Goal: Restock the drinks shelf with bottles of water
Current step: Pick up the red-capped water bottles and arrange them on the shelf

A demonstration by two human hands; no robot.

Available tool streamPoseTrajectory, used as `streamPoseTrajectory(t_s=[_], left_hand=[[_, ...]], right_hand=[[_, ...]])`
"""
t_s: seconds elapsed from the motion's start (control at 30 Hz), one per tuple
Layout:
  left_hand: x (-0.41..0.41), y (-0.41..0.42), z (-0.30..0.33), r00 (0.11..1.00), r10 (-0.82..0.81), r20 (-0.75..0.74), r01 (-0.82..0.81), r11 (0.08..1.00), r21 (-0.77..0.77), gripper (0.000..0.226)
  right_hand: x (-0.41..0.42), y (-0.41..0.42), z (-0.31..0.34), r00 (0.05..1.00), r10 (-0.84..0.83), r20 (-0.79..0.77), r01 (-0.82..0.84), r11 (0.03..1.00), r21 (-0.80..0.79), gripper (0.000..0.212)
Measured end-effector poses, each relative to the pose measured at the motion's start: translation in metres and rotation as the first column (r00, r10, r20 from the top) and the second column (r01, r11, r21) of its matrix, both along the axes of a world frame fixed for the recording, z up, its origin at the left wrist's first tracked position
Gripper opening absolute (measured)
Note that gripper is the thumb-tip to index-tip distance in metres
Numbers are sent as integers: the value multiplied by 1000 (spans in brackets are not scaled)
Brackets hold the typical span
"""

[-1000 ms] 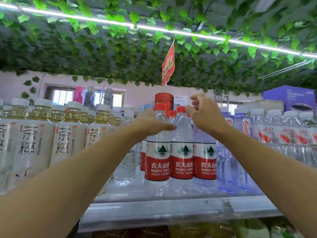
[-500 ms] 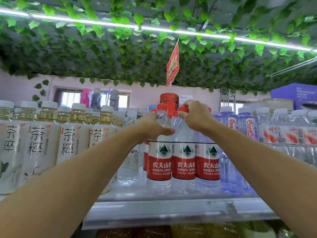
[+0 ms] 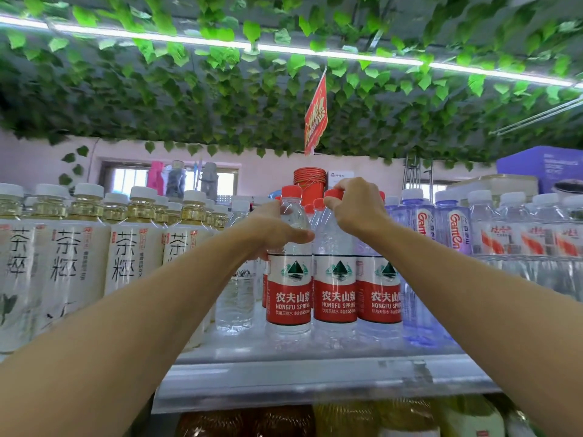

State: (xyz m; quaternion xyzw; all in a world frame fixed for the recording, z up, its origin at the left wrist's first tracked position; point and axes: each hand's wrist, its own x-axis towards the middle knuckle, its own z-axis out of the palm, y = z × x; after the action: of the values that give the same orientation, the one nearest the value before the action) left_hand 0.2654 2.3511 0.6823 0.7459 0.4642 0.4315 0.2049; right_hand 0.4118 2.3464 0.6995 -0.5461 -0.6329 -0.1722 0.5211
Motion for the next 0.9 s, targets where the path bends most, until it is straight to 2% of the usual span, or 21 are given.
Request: streamPoseTrajectory(t_s=[0.23, 0.5, 0.57, 0.63, 0.73, 0.9], left_hand=[[1, -2, -1, 1000, 8, -1, -8, 1000, -17, 76], [4, -10, -5, 997, 2, 79, 0, 1000, -25, 55], [4, -12, -7, 995, 15, 96, -13, 1000, -22, 58], [4, -12, -9, 992, 47, 118, -45, 999, -13, 73], [5, -12, -10, 985, 82, 150, -87, 996, 25, 78], [11, -14, -13, 981, 123, 151, -133, 990, 56, 80]], right_hand=[[1, 2, 0, 1000, 15, -1, -15, 1000, 18, 30], [4, 6, -3, 998, 57, 8, -57, 998, 2, 31], [7, 2, -4, 996, 91, -6, -91, 996, 5, 33], [15, -7, -1, 996, 81, -24, -78, 992, 102, 31], [35, -19, 9, 998, 6, -57, 6, 977, 212, 33], [61, -16, 14, 1000, -14, 7, 14, 1000, -14, 33]])
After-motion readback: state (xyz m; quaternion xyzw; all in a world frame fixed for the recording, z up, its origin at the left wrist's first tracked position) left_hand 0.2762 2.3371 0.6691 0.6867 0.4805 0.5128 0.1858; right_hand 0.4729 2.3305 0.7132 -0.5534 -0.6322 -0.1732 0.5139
